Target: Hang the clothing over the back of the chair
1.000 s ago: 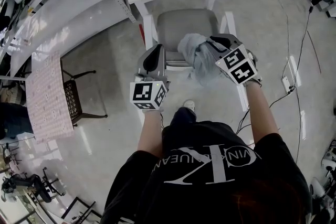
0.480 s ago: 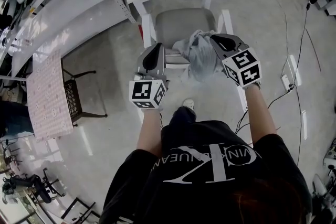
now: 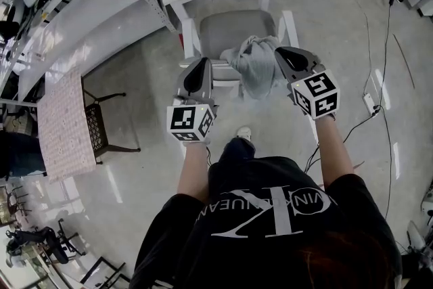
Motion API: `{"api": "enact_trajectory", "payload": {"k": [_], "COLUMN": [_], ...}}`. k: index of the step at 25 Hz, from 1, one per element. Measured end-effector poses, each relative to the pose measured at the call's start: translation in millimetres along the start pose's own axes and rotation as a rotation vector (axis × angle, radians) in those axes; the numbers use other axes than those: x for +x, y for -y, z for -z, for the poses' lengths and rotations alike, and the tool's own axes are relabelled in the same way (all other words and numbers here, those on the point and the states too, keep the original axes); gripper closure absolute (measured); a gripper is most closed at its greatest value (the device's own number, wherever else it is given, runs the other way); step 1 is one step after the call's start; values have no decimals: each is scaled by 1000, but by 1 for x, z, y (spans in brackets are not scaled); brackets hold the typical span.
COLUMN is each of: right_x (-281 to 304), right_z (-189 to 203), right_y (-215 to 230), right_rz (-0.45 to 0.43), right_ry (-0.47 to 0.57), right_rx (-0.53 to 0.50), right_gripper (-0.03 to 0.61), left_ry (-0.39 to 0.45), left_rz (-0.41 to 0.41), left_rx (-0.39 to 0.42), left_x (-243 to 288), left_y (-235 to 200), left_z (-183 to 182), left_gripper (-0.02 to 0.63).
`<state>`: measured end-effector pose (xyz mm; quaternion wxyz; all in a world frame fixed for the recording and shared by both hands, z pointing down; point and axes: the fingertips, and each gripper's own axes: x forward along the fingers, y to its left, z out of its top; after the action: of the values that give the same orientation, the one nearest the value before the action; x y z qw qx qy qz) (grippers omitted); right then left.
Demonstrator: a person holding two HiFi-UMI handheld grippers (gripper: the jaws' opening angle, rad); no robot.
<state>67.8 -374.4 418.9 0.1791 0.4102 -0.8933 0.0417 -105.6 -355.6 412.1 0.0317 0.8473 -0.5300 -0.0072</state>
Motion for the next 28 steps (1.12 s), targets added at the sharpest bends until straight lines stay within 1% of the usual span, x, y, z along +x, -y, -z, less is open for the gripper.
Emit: {"api": "enact_trajectory", "payload": {"k": [13, 28], "right_x": [-34, -74], "right_z": [13, 15], "right_y": [-14, -38], "right_rz": [26, 50], "right_ry": [50, 112], "right_rx": [25, 30], "right_gripper": [554, 554], "left_ry": [-2, 7], "left_rz": [5, 13], "left_rx": [12, 16], "left_x": [-27, -61], "left_y": [19, 41], "left_z": [4, 1], "left_gripper": [603, 603]}}
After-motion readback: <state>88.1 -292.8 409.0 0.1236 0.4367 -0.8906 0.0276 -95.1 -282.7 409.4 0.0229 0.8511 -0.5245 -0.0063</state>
